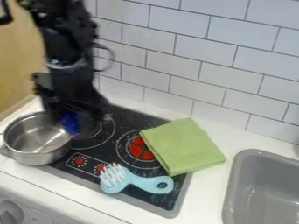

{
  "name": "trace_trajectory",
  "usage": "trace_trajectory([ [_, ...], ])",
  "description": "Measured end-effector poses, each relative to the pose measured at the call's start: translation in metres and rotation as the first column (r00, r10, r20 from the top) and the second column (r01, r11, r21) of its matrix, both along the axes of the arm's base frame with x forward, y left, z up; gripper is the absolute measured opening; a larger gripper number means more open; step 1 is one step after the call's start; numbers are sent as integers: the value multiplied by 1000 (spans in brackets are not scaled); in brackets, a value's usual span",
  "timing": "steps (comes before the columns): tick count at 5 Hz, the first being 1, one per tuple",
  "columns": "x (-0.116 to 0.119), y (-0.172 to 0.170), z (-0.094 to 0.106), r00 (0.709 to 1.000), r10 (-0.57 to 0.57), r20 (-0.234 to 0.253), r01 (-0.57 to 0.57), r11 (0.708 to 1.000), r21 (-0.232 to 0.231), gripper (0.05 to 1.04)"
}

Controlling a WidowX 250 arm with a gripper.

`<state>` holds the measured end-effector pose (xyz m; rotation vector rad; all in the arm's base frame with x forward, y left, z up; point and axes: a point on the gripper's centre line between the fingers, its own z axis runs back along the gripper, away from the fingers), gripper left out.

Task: Removed the blue object from the right of the stove and put it in the silver dish

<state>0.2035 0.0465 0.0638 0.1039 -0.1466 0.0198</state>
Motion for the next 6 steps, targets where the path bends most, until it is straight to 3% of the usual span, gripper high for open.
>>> trace_trajectory([
  [3,-4,52,-7,992,124,5,-124,992,2,697],
  [6,-5,63,-29,988,147,-38,-147,989,2,697],
])
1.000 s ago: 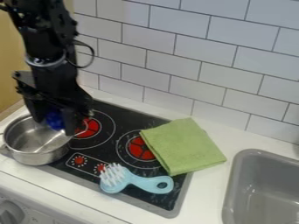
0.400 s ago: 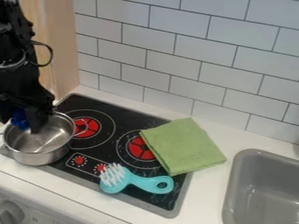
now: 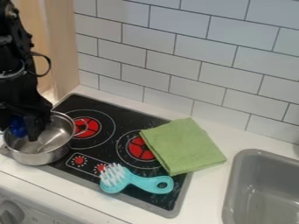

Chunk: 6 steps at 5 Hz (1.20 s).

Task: Removed the blue object from the right of the stove and put it in the silver dish

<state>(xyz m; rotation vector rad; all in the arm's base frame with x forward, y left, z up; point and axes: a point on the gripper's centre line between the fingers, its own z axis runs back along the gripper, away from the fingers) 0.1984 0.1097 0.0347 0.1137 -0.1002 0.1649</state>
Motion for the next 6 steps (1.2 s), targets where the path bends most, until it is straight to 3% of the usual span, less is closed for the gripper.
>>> trace_trajectory([
  [3,3,-4,-15,1000,-2,-27,2,1000,-2,697],
  [4,4,-7,-19,999,-13,-38,12,1000,-9,754],
  [5,0,-9,-23,998,-5,-64,3,1000,-24,987],
  [6,0,-8,-23,998,5,-66,-7,1000,-20,1004],
])
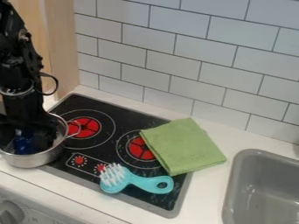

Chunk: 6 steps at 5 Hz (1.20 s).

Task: Removed the blue object from the right of the stove and put it in the silver dish

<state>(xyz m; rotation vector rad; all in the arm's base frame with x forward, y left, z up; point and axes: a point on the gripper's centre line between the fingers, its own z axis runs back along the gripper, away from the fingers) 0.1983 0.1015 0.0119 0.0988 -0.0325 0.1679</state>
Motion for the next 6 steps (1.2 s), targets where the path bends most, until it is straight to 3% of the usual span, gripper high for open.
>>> trace_trajectory([
  [2,-1,-2,1,1000,-12,-7,12,1000,-11,998],
  [5,-1,0,56,992,-16,125,8,998,61,998],
  [6,-1,0,56,992,-17,124,10,998,61,998],
])
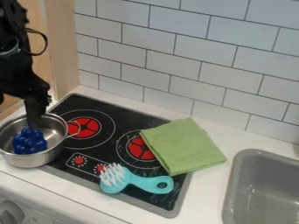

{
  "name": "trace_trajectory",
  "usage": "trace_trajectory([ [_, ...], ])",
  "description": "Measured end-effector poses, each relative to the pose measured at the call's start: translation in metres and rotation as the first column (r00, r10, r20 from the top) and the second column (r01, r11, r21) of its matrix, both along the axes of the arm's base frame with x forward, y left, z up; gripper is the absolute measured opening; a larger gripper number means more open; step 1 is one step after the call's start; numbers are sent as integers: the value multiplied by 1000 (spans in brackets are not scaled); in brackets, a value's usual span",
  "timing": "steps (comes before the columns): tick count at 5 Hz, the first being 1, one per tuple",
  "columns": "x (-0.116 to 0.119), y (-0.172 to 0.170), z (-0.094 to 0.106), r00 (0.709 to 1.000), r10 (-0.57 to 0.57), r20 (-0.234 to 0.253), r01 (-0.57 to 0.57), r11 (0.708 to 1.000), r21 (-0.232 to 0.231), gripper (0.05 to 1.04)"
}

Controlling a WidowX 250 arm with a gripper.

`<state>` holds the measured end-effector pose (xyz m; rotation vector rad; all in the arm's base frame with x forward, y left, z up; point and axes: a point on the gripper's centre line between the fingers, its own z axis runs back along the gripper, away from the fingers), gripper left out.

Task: Removed the blue object from the right of the stove and put it in the silver dish

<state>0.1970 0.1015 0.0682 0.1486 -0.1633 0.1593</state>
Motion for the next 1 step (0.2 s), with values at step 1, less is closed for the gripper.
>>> trace_trajectory([
  [1,0,0,0,1000,0,-1,0,1000,-1,998],
])
